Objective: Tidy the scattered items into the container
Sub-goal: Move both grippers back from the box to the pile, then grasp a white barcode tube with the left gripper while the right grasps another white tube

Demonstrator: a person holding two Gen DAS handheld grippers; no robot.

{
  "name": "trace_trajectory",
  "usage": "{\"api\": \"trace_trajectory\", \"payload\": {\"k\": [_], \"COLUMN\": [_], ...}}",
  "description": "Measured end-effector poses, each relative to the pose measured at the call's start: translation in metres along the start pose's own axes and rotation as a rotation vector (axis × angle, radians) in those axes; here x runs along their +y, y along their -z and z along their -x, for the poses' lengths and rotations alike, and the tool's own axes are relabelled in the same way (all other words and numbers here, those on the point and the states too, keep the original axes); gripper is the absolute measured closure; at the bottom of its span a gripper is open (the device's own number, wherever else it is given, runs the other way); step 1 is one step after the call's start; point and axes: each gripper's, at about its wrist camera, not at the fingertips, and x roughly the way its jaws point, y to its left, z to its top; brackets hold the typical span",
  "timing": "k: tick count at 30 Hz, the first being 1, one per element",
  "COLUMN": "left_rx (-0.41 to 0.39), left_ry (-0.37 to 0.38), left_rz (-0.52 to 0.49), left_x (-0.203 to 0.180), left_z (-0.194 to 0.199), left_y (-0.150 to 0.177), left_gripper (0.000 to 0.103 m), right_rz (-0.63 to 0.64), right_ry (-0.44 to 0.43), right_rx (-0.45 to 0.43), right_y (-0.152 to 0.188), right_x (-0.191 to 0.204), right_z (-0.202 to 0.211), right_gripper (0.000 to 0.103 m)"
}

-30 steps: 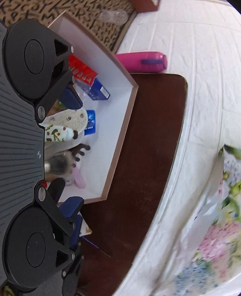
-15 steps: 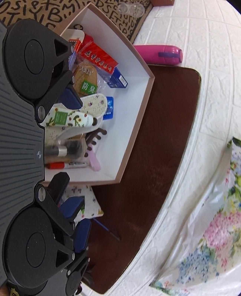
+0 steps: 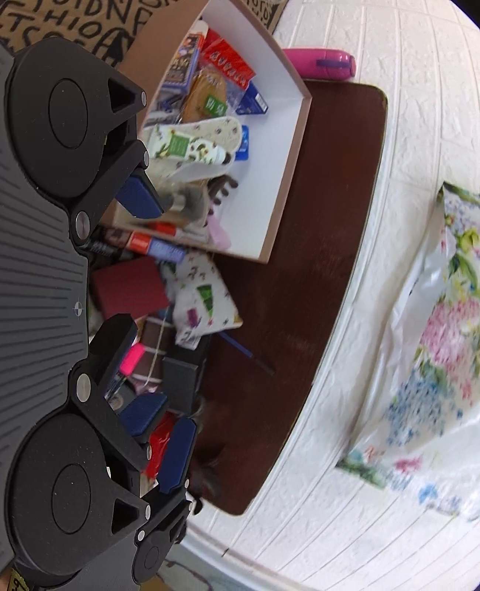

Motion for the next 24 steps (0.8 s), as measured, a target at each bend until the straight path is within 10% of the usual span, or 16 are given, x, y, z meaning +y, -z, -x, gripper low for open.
{"api": "trace_trajectory", "payload": {"k": [18, 24], "left_rx": [0.219, 0.237], "left_ry": [0.081, 0.067], "left_rz": [0.024, -0.002], "left_x": [-0.035, -0.035], "left_z": [-0.043, -0.063], "left_y": [0.106, 0.098], "left_gripper": [0.000, 0.009], "right_rz": [-0.178, -0.193], "right_ry": [0.137, 0.132], "right_rx": [0.103, 0.125], "right_y": [0.120, 0.127], "right_x": [-0.020, -0.030], "right_z": [0.040, 0.023], "right_gripper": [0.003, 0.025]}}
